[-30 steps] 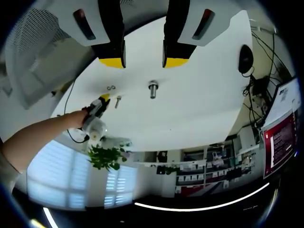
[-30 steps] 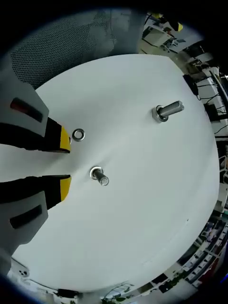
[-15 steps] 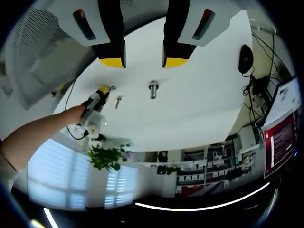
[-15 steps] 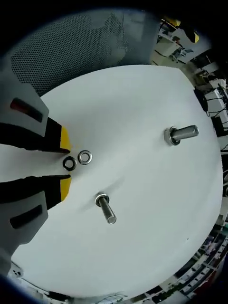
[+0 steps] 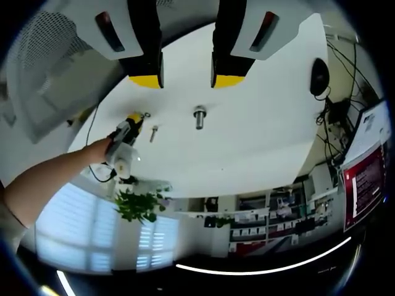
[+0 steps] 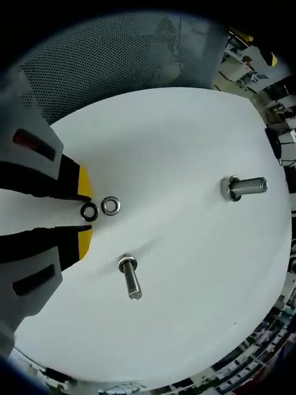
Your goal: Place the washer onto the threaded stud by aligning its center hole with the stud, sliding it down to the base, and recovering from edge contact or off-axis alignment until the washer reaches the visible bottom stop.
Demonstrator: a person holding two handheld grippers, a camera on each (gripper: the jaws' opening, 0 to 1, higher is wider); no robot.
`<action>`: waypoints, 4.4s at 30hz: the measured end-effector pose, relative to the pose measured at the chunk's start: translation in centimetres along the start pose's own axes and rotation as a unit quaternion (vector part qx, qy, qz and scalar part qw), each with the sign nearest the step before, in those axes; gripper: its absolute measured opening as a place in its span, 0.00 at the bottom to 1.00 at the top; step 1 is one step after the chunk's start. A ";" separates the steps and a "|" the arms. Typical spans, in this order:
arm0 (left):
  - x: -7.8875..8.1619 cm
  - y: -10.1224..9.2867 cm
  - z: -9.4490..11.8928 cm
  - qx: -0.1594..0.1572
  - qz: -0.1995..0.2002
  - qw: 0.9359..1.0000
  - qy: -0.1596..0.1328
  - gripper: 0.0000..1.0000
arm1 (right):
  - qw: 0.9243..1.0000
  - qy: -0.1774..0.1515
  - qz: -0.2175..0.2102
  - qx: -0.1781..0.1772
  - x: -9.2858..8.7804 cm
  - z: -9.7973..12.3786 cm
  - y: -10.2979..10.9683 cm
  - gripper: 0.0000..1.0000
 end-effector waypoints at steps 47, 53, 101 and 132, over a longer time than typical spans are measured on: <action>0.0 0.1 0.0 -0.002 0.007 1.000 -0.002 0.28 | 0.996 -0.005 -0.084 -0.030 0.2 1.8 -1.5 0.14; 0.0 0.2 0.0 -0.004 0.012 1.000 -0.003 0.28 | 0.994 -0.023 -0.098 -0.037 0.8 2.7 -2.5 0.14; 0.0 0.1 0.0 -0.008 0.010 1.000 -0.002 0.26 | 0.992 -0.059 -0.087 -0.069 3.7 4.8 -4.2 0.14; -0.2 0.2 -0.1 -0.003 0.011 1.000 0.008 0.26 | 0.993 -0.025 -0.102 -0.047 2.7 0.4 -4.4 0.15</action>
Point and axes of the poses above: the point that each gripper's makers call its tool centre point, and the gripper's own axes: z roughly backward along the fingers, y roughly to its left, x roughly out of its top, the point moved 9 cm from there along z, roughly backward along the fingers, and after that the axes turned 3 degrees about y, right-handed, at the moved point
